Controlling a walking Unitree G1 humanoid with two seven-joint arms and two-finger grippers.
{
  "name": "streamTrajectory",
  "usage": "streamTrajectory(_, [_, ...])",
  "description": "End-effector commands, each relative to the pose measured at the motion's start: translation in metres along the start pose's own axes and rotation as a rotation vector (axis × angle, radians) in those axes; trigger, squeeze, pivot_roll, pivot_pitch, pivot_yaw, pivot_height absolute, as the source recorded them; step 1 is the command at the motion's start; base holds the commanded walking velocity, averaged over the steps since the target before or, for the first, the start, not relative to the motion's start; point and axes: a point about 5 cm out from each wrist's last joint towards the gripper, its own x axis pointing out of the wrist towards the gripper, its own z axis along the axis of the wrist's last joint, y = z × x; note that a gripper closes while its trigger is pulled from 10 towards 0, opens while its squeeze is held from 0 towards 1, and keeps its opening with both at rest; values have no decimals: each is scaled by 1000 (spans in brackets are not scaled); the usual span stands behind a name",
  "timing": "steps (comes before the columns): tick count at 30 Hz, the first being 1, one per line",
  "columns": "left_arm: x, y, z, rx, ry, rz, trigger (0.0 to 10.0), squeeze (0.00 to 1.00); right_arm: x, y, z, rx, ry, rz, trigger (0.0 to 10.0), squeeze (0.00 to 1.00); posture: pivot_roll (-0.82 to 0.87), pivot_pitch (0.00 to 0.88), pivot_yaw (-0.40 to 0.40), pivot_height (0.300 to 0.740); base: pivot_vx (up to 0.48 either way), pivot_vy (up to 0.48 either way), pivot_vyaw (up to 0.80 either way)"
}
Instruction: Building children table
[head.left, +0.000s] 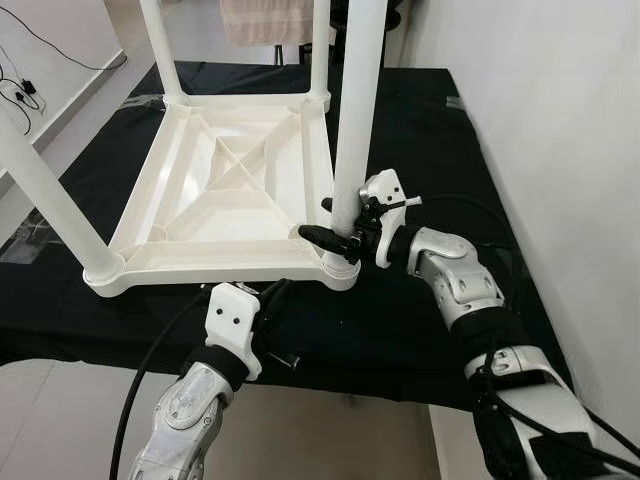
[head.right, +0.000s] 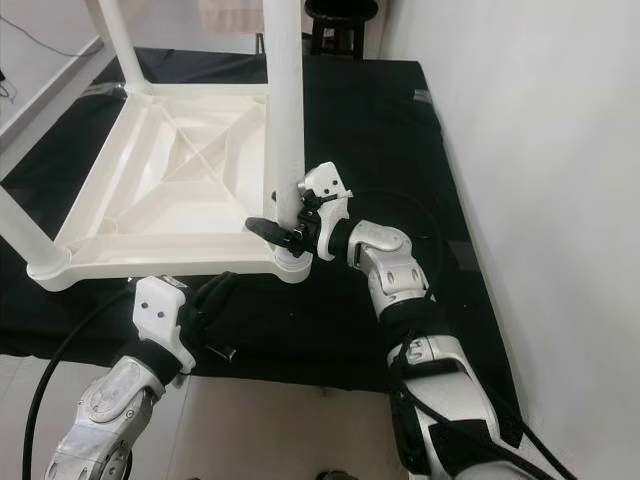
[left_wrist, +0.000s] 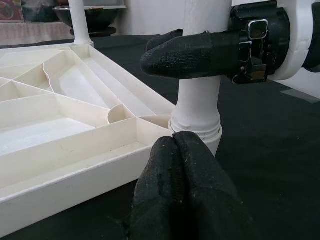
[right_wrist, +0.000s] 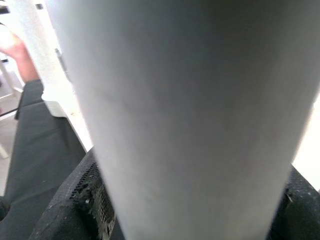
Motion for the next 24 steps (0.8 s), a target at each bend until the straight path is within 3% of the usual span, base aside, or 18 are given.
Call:
streamTrajectory(1, [-2,-1,-6,-13,29,-3,10000,0,0,-1,1,4,-20,17,7843,0,96,100,-31,740,0,0,0])
streamTrajectory(2, [-3,-2,-6,-13,30,-3,10000,0,-1,-2,2,10,-27,27,0,0,96,102,-28,740,0,0,0])
streamTrajectory(10, [-4,-2,-6,-15,32,-7,10000,0,-9,-8,-1,18,-48,19,0,0,94,105,-27,740,0,0,0])
streamTrajectory(16, [-4,-1,-5,-15,32,-6,10000,0,-22,-11,-14,12,-34,-84,0,0,85,109,-19,740,0,0,0])
streamTrajectory(18, [-5,0,-5,-15,33,-7,10000,0,-28,-10,-33,-16,63,-263,0,0,85,110,-19,740,0,0,0])
streamTrajectory(19, [-5,1,-5,-15,34,-7,10000,0,-29,-10,-37,-6,62,-497,0,0,76,114,-11,740,0,0,0])
streamTrajectory(20, [-5,1,-5,-15,34,-7,10000,0,-29,-10,-37,-6,62,-497,0,0,76,114,-11,740,0,0,0])
streamTrajectory(21, [-5,1,-5,-14,34,-7,10000,0,-32,-9,-39,7,58,-665,0,0,76,114,-11,740,0,0,0])
streamTrajectory(23, [-5,3,-5,-14,36,-8,10000,0,-24,24,-52,143,47,-757,0,0,77,117,-3,740,0,0,0])
streamTrajectory(24, [-5,3,-5,-14,36,-8,10000,0,-24,24,-52,143,47,-757,0,0,77,117,-3,740,0,0,0])
